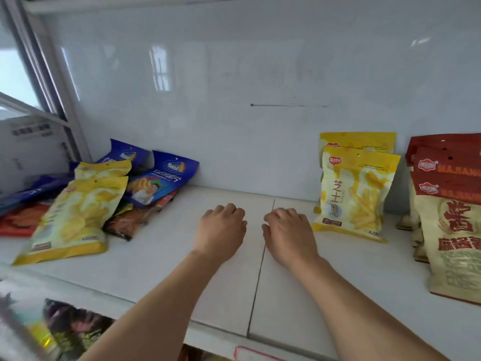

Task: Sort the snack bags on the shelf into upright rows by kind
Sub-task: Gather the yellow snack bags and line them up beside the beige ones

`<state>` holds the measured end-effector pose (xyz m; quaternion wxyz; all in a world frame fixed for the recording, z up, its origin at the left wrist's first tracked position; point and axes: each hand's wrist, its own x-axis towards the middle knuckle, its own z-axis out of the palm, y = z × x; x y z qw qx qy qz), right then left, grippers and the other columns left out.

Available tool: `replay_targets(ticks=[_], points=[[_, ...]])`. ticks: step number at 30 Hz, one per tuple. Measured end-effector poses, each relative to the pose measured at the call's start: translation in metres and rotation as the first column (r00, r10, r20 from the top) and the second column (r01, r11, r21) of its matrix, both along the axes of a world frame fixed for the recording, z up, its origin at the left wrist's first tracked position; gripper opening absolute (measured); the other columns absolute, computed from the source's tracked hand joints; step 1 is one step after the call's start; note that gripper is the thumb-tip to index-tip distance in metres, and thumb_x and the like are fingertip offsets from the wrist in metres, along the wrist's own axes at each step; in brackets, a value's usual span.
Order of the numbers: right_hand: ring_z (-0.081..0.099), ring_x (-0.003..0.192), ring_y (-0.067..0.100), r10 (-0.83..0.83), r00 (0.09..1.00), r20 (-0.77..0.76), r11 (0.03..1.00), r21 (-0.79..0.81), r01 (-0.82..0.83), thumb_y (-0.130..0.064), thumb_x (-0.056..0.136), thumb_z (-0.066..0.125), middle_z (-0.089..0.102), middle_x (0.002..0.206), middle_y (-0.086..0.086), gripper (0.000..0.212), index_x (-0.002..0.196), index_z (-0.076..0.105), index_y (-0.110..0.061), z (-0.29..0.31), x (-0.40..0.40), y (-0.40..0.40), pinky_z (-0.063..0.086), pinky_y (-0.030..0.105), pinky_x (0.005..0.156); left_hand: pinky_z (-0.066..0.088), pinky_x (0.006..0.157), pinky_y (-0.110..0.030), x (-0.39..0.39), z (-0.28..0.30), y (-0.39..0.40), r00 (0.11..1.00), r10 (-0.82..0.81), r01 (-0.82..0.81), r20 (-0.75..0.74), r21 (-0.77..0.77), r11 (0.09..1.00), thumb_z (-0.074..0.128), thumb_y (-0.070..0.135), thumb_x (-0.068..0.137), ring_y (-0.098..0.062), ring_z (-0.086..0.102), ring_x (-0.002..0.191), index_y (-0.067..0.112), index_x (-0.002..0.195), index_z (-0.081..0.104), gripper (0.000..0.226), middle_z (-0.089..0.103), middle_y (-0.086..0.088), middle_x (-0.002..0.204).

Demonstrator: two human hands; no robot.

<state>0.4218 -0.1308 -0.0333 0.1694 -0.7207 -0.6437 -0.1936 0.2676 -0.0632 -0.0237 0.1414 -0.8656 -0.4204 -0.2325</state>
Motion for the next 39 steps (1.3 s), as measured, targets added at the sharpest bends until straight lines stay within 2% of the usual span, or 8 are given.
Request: replay_targets(ticks=[4, 12, 16, 20, 25, 29, 33, 39], points=[[0.053, 0.118, 0.026, 0.043, 0.999, -0.024, 0.997, -0.056, -0.044, -0.034, 0.104, 0.040, 0.060, 0.128, 0.000, 0.035, 0.127, 0.062, -0.020, 0.006, -0.065, 0.017, 0.039, 0.037, 0.094, 0.046, 0.093, -0.036, -0.067, 0.006, 0.009, 0.998, 0.061, -0.061, -0.002, -0.075, 0.995, 0.042, 0.038, 0.105, -0.023, 0.059, 0.115, 0.022, 0.127, 0.062, 0.034, 0.062, 0.001, 0.126], [0.052, 0.121, 0.025, 0.066, 0.988, -0.137, 0.991, -0.108, -0.082, -0.035, 0.105, 0.038, 0.058, 0.133, 0.001, 0.036, 0.131, 0.057, -0.020, 0.024, -0.194, 0.062, 0.041, 0.037, 0.096, 0.048, 0.090, -0.035, -0.196, 0.016, 0.036, 0.984, 0.166, -0.161, 0.058, -0.076, 0.984, 0.041, 0.039, 0.103, -0.021, 0.058, 0.117, 0.024, 0.128, 0.060, 0.034, 0.062, 0.003, 0.126], [0.054, 0.113, 0.027, 0.092, 0.974, -0.209, 0.987, -0.109, -0.116, -0.035, 0.103, 0.039, 0.061, 0.127, 0.004, 0.033, 0.124, 0.059, -0.018, 0.031, -0.237, 0.083, 0.046, 0.039, 0.090, 0.045, 0.095, -0.037, -0.241, 0.021, 0.058, 0.955, 0.251, -0.216, 0.161, -0.208, 0.954, 0.041, 0.039, 0.102, -0.025, 0.052, 0.124, 0.024, 0.134, 0.056, 0.039, 0.057, 0.001, 0.133], [0.057, 0.110, 0.026, 0.132, 0.936, -0.326, 0.984, -0.074, -0.164, -0.035, 0.101, 0.043, 0.063, 0.122, 0.004, 0.030, 0.123, 0.059, -0.021, 0.036, -0.266, 0.111, 0.047, 0.036, 0.081, 0.037, 0.110, -0.045, -0.270, 0.025, 0.075, 0.839, 0.438, -0.309, 0.324, -0.380, 0.872, 0.048, 0.051, 0.099, -0.031, 0.039, 0.138, 0.019, 0.149, 0.041, 0.059, 0.044, -0.006, 0.151], [0.060, 0.111, 0.026, 0.118, 0.842, -0.527, 0.975, -0.099, -0.198, -0.041, 0.100, 0.046, 0.062, 0.128, 0.002, 0.036, 0.129, 0.057, -0.024, 0.040, -0.291, 0.156, 0.051, 0.037, 0.084, 0.022, 0.119, -0.050, -0.295, 0.024, 0.109, 0.680, 0.691, -0.437, 0.247, -0.620, 0.652, 0.046, 0.078, 0.086, -0.034, 0.020, 0.151, 0.009, 0.158, 0.019, 0.103, 0.026, -0.012, 0.163], [0.059, 0.112, 0.028, 0.111, 0.769, -0.630, 0.974, -0.086, -0.211, -0.049, 0.099, 0.046, 0.062, 0.122, 0.004, 0.039, 0.123, 0.057, -0.021, 0.041, -0.301, 0.197, 0.047, 0.036, 0.079, 0.022, 0.120, -0.050, -0.309, 0.018, 0.131, 0.637, 0.755, -0.471, 0.154, -0.697, 0.540, 0.049, 0.088, 0.075, -0.034, 0.021, 0.151, 0.008, 0.160, 0.009, 0.124, 0.025, -0.012, 0.164], [0.057, 0.120, 0.031, 0.068, 0.729, -0.681, 0.974, -0.112, -0.196, -0.051, 0.100, 0.041, 0.063, 0.130, 0.007, 0.050, 0.134, 0.052, -0.016, 0.049, -0.311, 0.229, 0.044, 0.051, 0.103, 0.027, 0.118, -0.049, -0.317, 0.016, 0.141, 0.643, 0.739, -0.458, 0.200, -0.672, 0.581, 0.062, 0.082, 0.073, -0.035, 0.027, 0.149, 0.012, 0.161, 0.002, 0.127, 0.026, -0.014, 0.162], [0.057, 0.121, 0.031, -0.034, 0.631, -0.775, 0.975, -0.165, -0.150, -0.055, 0.102, 0.035, 0.062, 0.132, 0.007, 0.056, 0.136, 0.052, -0.015, 0.060, -0.327, 0.257, 0.046, 0.043, 0.097, 0.050, 0.089, -0.045, -0.338, 0.025, 0.162, 0.680, 0.659, -0.382, 0.322, -0.611, 0.693, 0.072, 0.061, 0.080, -0.034, 0.051, 0.131, 0.023, 0.160, -0.004, 0.117, 0.028, -0.009, 0.156]])
